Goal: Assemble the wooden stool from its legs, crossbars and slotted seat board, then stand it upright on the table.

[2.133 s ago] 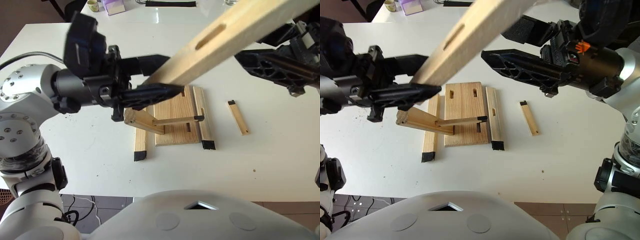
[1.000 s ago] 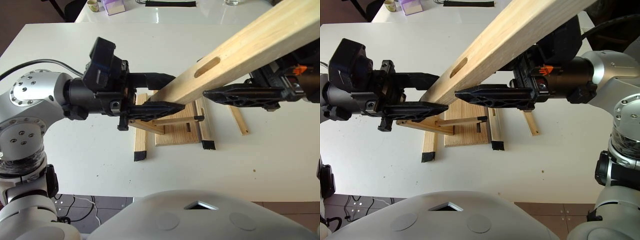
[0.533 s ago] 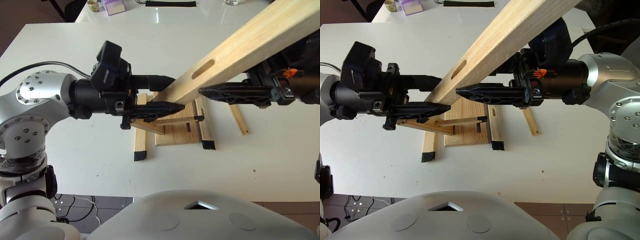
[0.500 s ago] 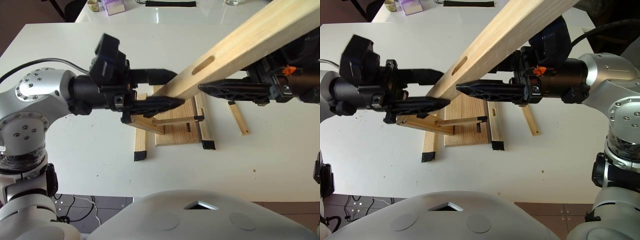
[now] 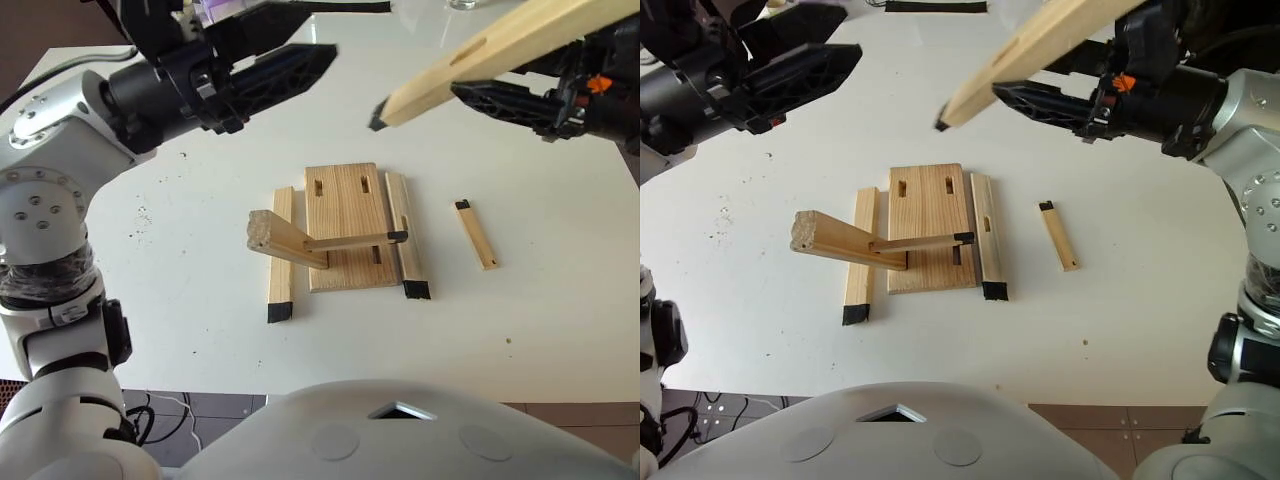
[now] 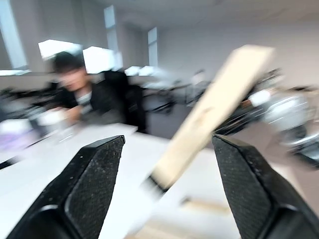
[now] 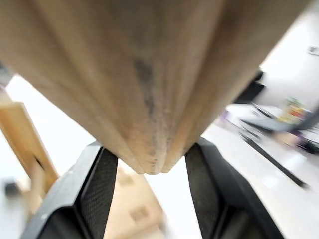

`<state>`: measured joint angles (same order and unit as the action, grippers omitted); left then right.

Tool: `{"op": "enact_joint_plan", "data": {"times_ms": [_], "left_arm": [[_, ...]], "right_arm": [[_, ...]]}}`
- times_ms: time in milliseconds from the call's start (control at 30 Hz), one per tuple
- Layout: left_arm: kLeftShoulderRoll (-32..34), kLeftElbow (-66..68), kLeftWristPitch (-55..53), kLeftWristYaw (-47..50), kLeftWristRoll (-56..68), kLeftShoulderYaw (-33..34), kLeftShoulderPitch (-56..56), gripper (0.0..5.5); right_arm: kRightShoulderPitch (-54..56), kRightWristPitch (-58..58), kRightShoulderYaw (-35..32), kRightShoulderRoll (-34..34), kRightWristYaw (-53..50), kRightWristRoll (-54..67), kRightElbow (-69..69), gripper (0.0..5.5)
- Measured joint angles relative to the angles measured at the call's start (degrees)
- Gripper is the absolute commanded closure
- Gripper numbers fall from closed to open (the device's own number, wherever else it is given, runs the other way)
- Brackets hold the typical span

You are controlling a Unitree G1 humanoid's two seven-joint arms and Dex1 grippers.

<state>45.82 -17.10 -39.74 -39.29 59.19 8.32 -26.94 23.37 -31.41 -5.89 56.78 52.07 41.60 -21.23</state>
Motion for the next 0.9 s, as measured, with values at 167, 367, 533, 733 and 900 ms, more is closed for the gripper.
{"op": "enact_joint_plan", "data": {"times_ms": [167,367,533,733,900], "left_arm": [[3.50,14.88,13.12,-8.79,-20.72,-5.54,9.17,2.24],[5.01,16.13,25.81,-19.88,-33.45,-11.11,19.99,2.24],[5.39,13.40,30.53,-23.94,-37.38,-12.49,26.87,2.24],[5.30,8.09,29.78,-26.22,-37.42,-12.60,29.68,2.24],[5.22,5.06,27.79,-27.08,-36.47,-12.57,30.55,2.24]], "right_arm": [[-11.80,9.16,3.87,-4.11,5.38,-6.68,1.03,3.50],[-18.26,10.36,5.72,-6.57,8.18,-7.00,-2.79,3.50],[-19.48,11.27,5.72,-6.62,9.55,-8.94,-2.71,3.50],[-20.96,13.49,6.17,-7.04,11.29,-11.18,-2.57,3.50],[-22.31,15.65,7.34,-7.53,12.42,-12.15,-2.58,3.50]]}}
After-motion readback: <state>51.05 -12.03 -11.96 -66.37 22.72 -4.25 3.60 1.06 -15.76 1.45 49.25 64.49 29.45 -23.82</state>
